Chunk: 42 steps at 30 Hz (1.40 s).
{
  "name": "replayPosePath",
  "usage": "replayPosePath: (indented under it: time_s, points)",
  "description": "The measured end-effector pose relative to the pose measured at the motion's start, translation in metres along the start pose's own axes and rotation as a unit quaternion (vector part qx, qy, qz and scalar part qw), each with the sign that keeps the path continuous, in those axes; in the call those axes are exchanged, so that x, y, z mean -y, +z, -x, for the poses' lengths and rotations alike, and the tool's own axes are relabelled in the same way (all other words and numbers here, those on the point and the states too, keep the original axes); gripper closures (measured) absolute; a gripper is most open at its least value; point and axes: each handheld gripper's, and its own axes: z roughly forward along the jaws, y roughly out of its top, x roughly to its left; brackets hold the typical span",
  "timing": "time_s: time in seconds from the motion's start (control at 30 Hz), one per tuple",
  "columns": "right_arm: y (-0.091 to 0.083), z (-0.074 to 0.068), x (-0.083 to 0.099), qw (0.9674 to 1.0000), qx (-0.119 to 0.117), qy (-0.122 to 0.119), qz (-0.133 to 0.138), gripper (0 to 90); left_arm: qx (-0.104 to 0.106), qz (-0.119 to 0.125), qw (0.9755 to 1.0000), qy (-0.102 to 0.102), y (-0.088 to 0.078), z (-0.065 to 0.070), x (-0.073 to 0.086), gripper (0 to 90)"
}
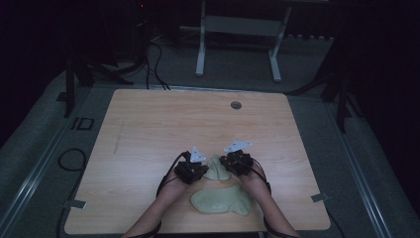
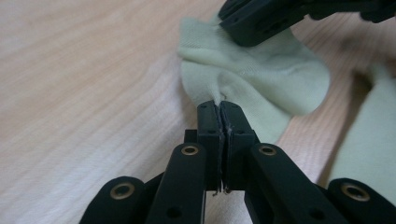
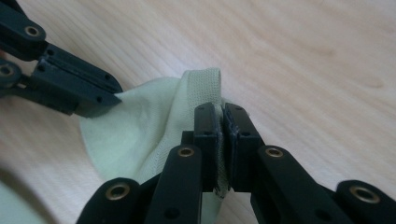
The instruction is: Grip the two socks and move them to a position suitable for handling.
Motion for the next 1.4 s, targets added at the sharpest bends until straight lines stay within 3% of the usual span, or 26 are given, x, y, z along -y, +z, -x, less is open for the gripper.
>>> replayPosePath:
  time_s: [0.2, 0.27, 0.33, 0.43, 0.53, 0.63, 0.87, 1.13, 1.2, 1.23, 1.3, 1.4]
  points:
    - [-0.029, 0.007, -0.008, 0.9991, -0.007, 0.026, 0.033, 84.8, -0.010, 0.009, 0.9999, 0.002, -0.019, -0.004, -0.006, 87.7]
    - [-0.038, 0.009, -0.009, 0.9983, -0.013, 0.035, 0.044, 84.9, -0.012, 0.022, 0.9997, 0.008, -0.033, -0.003, -0.008, 87.7]
    - [-0.045, 0.008, -0.008, 0.9981, -0.002, 0.037, 0.050, 85.8, -0.027, 0.024, 0.9990, 0.024, -0.041, -0.001, -0.008, 87.7]
    - [-0.052, 0.012, -0.002, 0.9974, 0.002, 0.050, 0.053, 85.9, -0.025, 0.022, 0.9994, 0.014, -0.049, -0.005, -0.003, 87.6]
    - [-0.051, 0.018, 0.006, 0.9973, 0.012, 0.059, 0.042, 86.0, -0.031, 0.012, 0.9993, 0.017, -0.049, -0.007, 0.002, 87.6]
    - [-0.046, 0.024, 0.014, 0.9968, 0.020, 0.071, 0.028, 86.3, -0.029, -0.005, 0.9996, 0.003, -0.041, -0.013, 0.012, 87.6]
    - [-0.025, 0.033, 0.032, 0.9954, 0.013, 0.094, -0.008, 86.0, -0.020, -0.028, 0.9994, 0.001, -0.023, -0.013, 0.020, 87.4]
    - [-0.015, 0.039, 0.042, 0.9940, 0.021, 0.104, -0.027, 85.2, -0.018, -0.036, 0.9992, 0.006, -0.017, -0.010, 0.023, 87.2]
    - [-0.015, 0.040, 0.042, 0.9940, 0.017, 0.104, -0.028, 82.1, -0.017, -0.035, 0.9992, 0.006, -0.017, -0.010, 0.023, 83.3]
    - [-0.017, 0.041, 0.041, 0.9940, 0.018, 0.104, -0.029, 70.7, -0.015, -0.022, 0.9996, 0.001, -0.021, -0.011, 0.022, 73.5]
    - [-0.022, 0.042, 0.038, 0.9940, 0.021, 0.105, -0.019, 67.5, -0.018, -0.002, 0.9998, -0.003, -0.026, -0.013, 0.020, 66.4]
    - [-0.031, 0.042, 0.032, 0.9945, 0.016, 0.103, -0.006, 63.6, -0.026, 0.026, 0.9993, -0.007, -0.033, -0.014, 0.014, 65.6]
